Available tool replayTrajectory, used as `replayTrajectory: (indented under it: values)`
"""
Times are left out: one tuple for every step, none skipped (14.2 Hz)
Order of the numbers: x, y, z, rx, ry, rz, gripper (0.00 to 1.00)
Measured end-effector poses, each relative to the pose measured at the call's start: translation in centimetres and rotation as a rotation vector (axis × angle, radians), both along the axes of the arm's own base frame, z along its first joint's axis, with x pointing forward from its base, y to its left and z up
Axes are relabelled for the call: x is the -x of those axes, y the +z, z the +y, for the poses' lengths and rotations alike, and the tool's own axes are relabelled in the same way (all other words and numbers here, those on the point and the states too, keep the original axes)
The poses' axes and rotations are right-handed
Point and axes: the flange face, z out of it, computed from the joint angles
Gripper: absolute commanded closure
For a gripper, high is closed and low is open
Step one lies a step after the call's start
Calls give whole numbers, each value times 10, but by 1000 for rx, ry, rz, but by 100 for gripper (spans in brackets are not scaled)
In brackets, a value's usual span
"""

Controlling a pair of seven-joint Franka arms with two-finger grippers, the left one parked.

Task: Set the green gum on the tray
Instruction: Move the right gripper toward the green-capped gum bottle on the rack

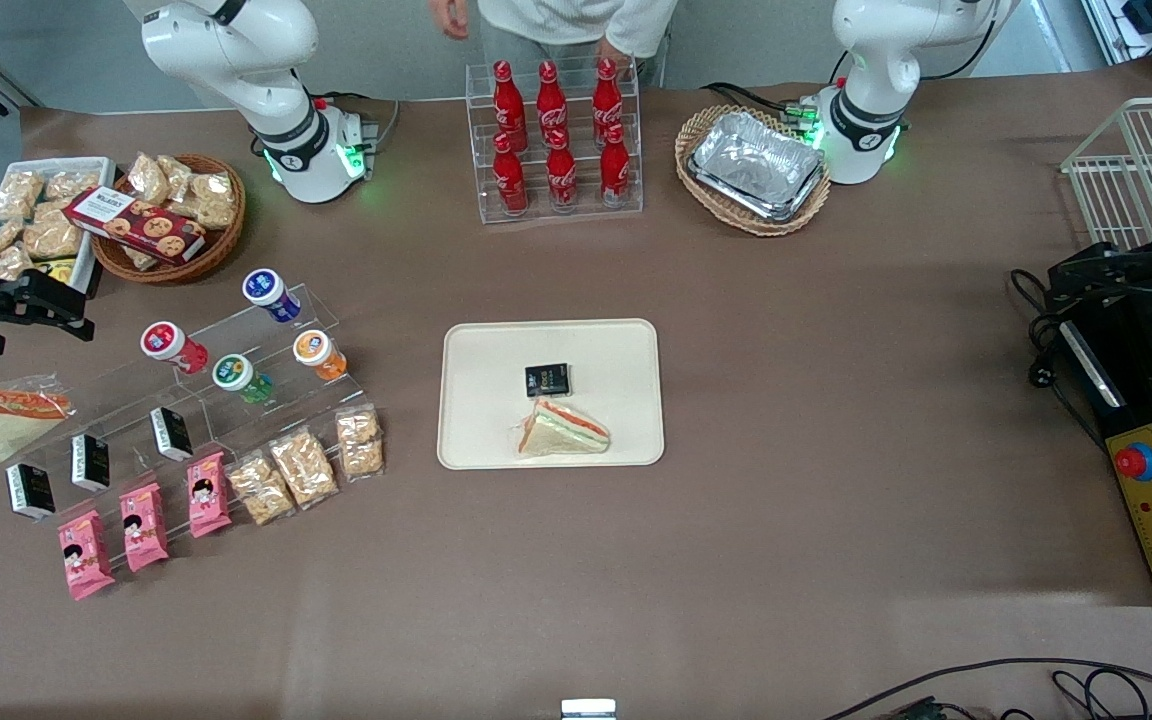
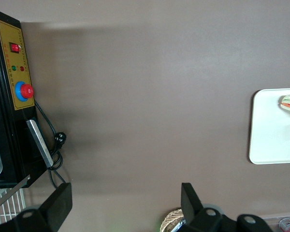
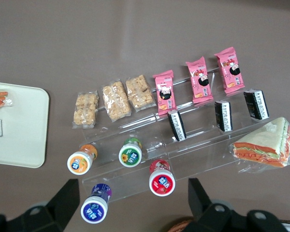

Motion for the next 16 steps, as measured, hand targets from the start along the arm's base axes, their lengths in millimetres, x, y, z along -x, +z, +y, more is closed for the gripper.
replayTrajectory:
  values:
    - [0, 0, -1, 0, -1, 0, 0]
    - [0, 0, -1, 0, -2, 0, 0]
    - [0, 0, -1, 0, -1, 0, 0]
    - [0, 0, -1, 0, -1, 0, 0]
    - [0, -1, -1, 0, 9, 2, 0]
    - [0, -2, 0, 0, 41, 5, 0]
    - [0, -4, 1, 0, 92, 9, 0]
    - [-1, -6, 1, 0, 141, 13, 0]
    - [0, -8, 1, 0, 172, 16, 0]
    - [0, -10, 1, 0, 188, 21, 0]
    - [0, -15, 1, -2, 196, 28, 0]
    - [0, -22, 0, -3, 203, 32, 0]
    - [0, -31, 0, -4, 205, 30, 0]
    - [1, -44, -1, -4, 206, 21, 0]
    - [4, -60, -2, -5, 207, 6, 0]
    - [10, -77, -2, -6, 207, -8, 0]
